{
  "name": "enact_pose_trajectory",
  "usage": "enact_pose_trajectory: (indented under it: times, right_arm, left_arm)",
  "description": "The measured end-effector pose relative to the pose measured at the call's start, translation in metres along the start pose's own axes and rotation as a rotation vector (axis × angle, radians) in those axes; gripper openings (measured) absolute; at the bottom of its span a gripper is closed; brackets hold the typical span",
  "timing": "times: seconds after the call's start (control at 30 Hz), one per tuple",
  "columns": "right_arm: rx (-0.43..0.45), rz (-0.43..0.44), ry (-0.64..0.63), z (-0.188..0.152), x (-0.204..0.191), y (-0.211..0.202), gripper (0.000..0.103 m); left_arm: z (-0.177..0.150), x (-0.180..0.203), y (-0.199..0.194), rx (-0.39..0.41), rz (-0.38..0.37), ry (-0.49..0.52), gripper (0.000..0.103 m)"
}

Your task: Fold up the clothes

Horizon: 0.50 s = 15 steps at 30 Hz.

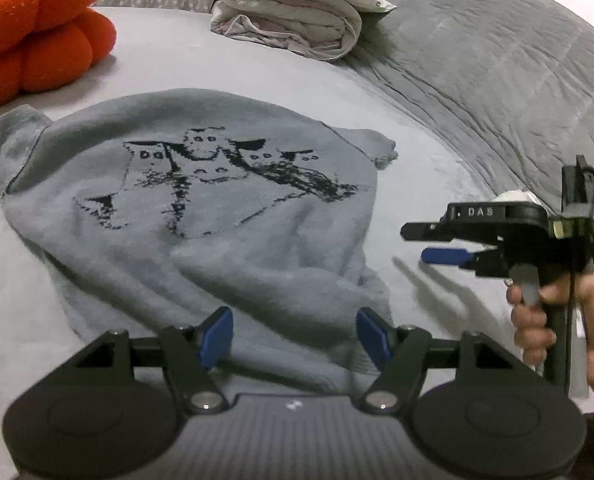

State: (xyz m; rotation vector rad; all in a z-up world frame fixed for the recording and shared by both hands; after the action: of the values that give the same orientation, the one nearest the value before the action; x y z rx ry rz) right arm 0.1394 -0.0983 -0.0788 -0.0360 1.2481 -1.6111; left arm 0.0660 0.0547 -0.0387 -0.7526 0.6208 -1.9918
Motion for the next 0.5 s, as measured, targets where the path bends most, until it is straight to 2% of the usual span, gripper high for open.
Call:
enact_pose_trajectory:
  times: [0.23,0.33,0.5]
  right_arm:
    - [-0.071,0.063,0.043,-0.013,0.003,-0.001,0.052]
    - [-0.095,0.109,0.012,-0.016,-0.003,-0.004,0.053]
    - [-0.116,0.115,-0.012,-0.016,0.000,0.000,0.054]
  left_arm:
    - [0.002,0.014,0.006,0.003,0.006,0.063,0.070]
    - [0.002,0.019,0.007,0.011,0.011,0.088,0.070]
    - [0.001,0.028,0.007,0.025,0.009,0.142,0.070]
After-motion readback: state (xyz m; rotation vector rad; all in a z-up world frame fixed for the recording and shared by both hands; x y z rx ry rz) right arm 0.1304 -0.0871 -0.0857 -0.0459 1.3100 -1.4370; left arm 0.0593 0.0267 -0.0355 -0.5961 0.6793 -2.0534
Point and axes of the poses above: each gripper's, at about its wrist camera, not at the fingertips, and y roughly the way its jaws point, x to its right, z to its top, the point moved 2 cm from there along y, roughly the way its jaws point, and after that the axes turned 8 degrees about y, right-handed, at the moved point
